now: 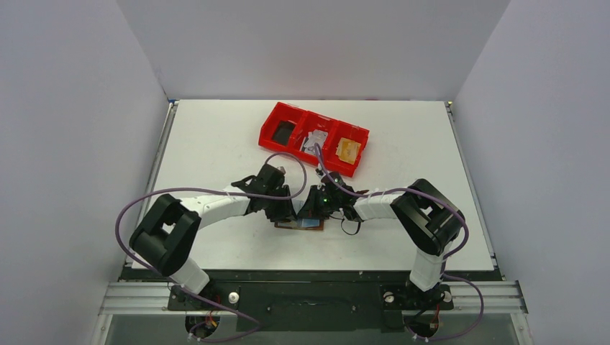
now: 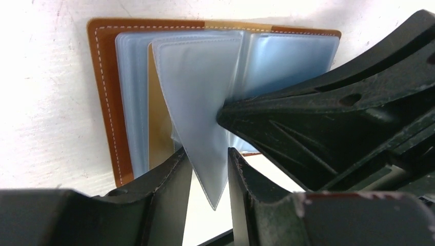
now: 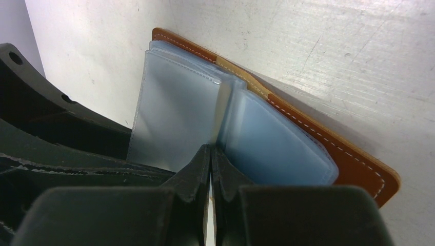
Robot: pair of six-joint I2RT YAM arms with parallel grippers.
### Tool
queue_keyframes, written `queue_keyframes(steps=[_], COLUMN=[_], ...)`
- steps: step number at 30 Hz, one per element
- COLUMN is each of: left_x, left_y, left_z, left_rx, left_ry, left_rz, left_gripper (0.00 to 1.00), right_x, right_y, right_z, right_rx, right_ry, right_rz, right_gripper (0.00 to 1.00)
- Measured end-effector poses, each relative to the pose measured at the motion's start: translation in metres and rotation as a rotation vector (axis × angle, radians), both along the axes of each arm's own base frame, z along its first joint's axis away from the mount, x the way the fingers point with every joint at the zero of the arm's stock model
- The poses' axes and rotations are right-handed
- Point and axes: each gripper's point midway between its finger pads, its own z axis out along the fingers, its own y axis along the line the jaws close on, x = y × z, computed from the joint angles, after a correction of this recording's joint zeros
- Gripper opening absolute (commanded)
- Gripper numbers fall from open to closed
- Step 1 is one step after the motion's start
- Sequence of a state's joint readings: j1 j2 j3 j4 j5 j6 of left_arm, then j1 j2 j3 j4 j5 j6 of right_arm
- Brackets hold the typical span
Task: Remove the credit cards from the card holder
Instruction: Remove the credit card from the card holder.
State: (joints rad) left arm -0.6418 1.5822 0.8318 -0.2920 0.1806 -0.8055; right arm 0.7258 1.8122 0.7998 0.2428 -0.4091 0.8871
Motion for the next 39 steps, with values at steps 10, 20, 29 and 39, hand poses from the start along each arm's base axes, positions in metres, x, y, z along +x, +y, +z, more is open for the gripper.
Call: queue_keyframes(steps=[10,20,29,39], left_x=[0.009,0.009,0.009,0.01], left_y=[-0.007,-0.008,-0.01,-0.022], left_z=[-0.005,-0.007,-0.005,0.004], left_rx=[-0.01,-0.004,0.019,0.028], left_ry=[-0.009,-0.013,-0.039,-0.076], left_rz=[0.004,0.001,-0.008,-0.035], left_gripper=[0.01,0.0,0.0,0.0], right_x=[0.0,0.005,0.018,0.014], right_y=[0.0,-0.005,-0.046,-0.074], right_z=[0.0,0.01,0.041,0.034], right_rx=[0.0,-0.006,-0.085,-0.212], right_ry=[0.0,-0.022,-0.063,-0.064], right_rz=[0.001,-0.017,-0.109,-0.132], right_gripper=[0.0,0.31,0.35,0.25])
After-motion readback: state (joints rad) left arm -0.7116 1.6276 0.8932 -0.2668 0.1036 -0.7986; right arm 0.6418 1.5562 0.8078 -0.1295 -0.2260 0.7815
